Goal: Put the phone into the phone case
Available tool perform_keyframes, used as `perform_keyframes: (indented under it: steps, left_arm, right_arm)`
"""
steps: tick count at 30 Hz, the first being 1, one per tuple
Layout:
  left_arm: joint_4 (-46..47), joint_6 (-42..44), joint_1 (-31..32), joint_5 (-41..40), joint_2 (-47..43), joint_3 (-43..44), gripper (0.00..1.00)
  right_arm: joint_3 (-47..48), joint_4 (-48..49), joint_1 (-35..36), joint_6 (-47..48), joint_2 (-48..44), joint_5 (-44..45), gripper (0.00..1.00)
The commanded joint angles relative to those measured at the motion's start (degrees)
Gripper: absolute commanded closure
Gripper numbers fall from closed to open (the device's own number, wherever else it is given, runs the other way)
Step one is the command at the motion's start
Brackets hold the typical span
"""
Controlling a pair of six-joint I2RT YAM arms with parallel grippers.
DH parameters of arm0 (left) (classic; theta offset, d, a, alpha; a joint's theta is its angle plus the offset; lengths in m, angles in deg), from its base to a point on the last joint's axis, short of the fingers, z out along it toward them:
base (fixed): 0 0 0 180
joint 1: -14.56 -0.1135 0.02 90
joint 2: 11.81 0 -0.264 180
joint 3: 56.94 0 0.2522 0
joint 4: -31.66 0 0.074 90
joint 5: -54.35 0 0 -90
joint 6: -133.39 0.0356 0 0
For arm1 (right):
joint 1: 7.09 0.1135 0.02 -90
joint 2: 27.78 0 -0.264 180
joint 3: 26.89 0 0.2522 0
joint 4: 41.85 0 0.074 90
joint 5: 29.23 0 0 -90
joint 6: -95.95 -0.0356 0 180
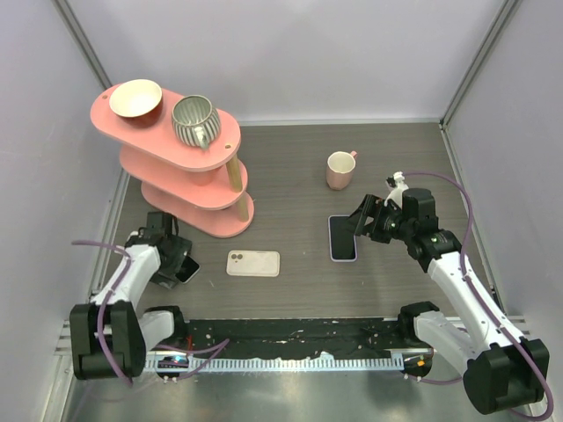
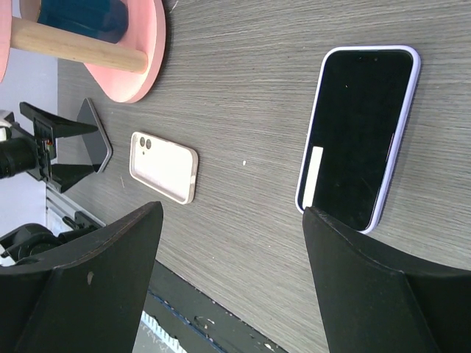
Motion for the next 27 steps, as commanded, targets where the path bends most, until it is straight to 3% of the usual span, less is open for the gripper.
perform_keyframes:
  steps: [1, 8, 12, 17, 24, 27]
  left_arm:
    - [-1.6, -4.8, 1.0, 4.5, -7.9, -3.1, 0.03]
    - [-4.6, -4.7, 1.6, -3.8, -13.7, -2.7, 0.00]
    - [-6.5, -1.5, 1.6, -8.9, -8.7, 2.2, 0.00]
    - [-7.2, 2.1, 1.5, -9.1, -1.0, 7.2, 0.00]
    - [-0.5, 5.7, 1.6, -6.7, 2.9, 6.5, 0.00]
    - [-2.9, 4.6, 1.5, -9.1, 4.2, 7.2, 0.00]
  right_arm:
    - [0.4, 2.6, 0.0, -0.6, -0.6, -0.9, 0.17]
    - [-0.4, 2.8, 0.0, -0.8, -0.8, -1.3, 0.17]
    - [-0.2, 2.6, 0.0, -0.6, -0.7, -1.5, 0.18]
    - [-0.6, 3.6, 1.6, -4.2, -0.1, -0.8, 0.21]
    - [-1.0, 6.7, 13.3, -13.4, -0.9, 10.8, 0.25]
    - [-0.2, 6.8, 17.1, -14.1, 0.5, 12.8, 0.24]
